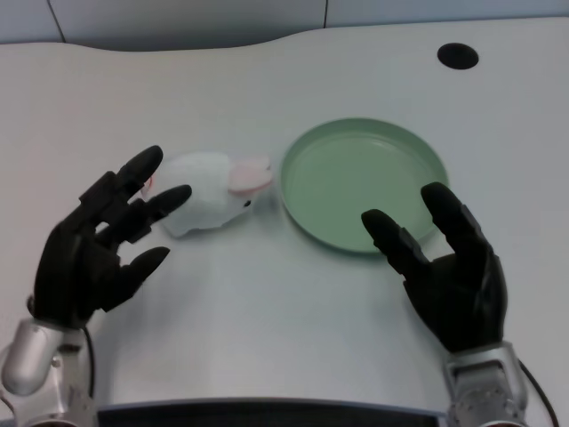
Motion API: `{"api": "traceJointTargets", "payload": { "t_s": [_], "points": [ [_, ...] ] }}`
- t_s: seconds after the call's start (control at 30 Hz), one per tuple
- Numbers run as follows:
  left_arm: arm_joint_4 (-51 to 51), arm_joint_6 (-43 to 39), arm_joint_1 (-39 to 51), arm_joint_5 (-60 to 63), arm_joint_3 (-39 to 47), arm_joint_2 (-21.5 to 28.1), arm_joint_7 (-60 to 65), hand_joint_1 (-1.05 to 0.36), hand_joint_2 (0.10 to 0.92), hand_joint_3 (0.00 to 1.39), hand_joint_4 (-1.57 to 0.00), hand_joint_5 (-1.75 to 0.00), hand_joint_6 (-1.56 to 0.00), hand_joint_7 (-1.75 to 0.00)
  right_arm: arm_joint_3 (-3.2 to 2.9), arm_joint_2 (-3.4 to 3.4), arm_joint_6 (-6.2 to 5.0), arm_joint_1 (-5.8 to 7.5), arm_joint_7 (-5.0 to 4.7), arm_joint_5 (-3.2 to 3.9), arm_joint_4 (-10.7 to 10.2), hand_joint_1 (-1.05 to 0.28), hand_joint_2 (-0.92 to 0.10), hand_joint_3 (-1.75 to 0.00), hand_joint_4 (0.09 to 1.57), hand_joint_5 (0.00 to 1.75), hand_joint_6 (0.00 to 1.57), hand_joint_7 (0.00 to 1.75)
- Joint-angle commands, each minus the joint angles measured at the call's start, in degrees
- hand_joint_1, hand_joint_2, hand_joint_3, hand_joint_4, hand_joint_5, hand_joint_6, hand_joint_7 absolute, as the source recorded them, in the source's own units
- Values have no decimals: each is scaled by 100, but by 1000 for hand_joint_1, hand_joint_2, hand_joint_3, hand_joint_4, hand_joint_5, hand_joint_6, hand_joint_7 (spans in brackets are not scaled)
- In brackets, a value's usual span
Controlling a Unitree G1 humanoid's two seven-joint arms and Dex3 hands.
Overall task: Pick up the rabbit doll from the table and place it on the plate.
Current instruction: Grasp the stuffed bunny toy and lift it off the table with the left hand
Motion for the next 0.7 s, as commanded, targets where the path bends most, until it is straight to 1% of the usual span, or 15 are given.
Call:
{"api": "traceJointTargets", "payload": {
  "t_s": [0.03, 0.1, 0.13, 0.17, 0.2, 0.23, 0.3, 0.37, 0.43, 0.5, 0.6, 0.63, 0.7],
  "points": [
    [142, -653, -92, 778, -341, 386, 687, -633, 837, 8, -568, -2, -441, -2, -18, 102, 83, 44, 13, 57, 0, -804, -921, -154, 960, 28, 924, 4],
    [233, -772, -111, 930, -485, 464, 981, -633, 837, 5, -565, 0, -440, -1, -25, 106, 91, 47, 14, 52, -6, -804, -921, -152, 961, 27, 924, 3],
    [165, -845, -278, 1841, -654, 817, 1762, -633, 837, 5, -565, 0, -440, -1, -43, 104, 116, 22, 49, 69, 47, -804, -921, -151, 961, 27, 924, 3],
    [113, -888, -405, 2558, -799, 1090, 2403, -683, 829, 3, -574, -4, -462, -9, -58, 103, 135, 4, 75, 80, 86, -806, -921, -140, 960, 26, 924, 3],
    [24, -841, -515, 3249, -960, 1325, 3058, -707, 827, 3, -580, -7, -470, -11, -67, 91, 216, -17, 113, 101, 115, -808, -921, -134, 960, 25, 927, 4],
    [-118, -696, -628, 4014, -1174, 1542, 3836, -728, 827, 2, -587, -9, -476, -11, -73, 77, 276, -33, 129, 111, 132, -812, -921, -129, 958, 24, 931, 6],
    [-267, -378, -767, 4965, -1558, 1781, 4962, -779, 831, 3, -593, -8, -471, -4, -69, 73, 335, -31, 102, 107, 101, -833, -921, -117, 968, 27, 949, 12],
    [-334, 151, -1038, 5966, -2157, 2046, 6080, -795, 824, 1, -569, -3, -457, -1, -45, 98, 245, -3, 16, 54, 30, -844, -921, -115, 970, 27, 952, 12],
    [-248, 553, -1301, 6589, -2654, 2198, 6826, -803, 816, 0, -538, 0, -441, 0, -31, 104, 181, 10, -25, 20, -5, -852, -921, -117, 972, 27, 954, 11],
    [-36, 927, -1611, 7042, -3120, 2270, 7375, -817, 810, 0, -488, 0, -416, 0, -26, 97, 150, 12, -33, 3, -14, -849, -921, -117, 975, 28, 956, 10],
    [310, 1237, -1930, 7362, -3658, 2322, 8018, -834, 808, 0, -438, 0, -392, 0, -26, 92, 142, 11, -30, -1, -10, -843, -921, -119, 973, 26, 952, 7],
    [597, 1633, -2230, 7564, -3950, 2224, 8145, -838, 815, 4, -404, 0, -367, 0, -31, 102, 167, 25, -23, 15, -23, -842, -921, -118, 969, 23, 950, 5],
    [1024, 2147, -2644, 7767, -4399, 2092, 8348, -849, 844, 14, -297, 0, -283, 0, -36, 112, 199, 43, -14, 35, -38, -832, -921, -105, 957, 15, 942, 1]
  ]
}}
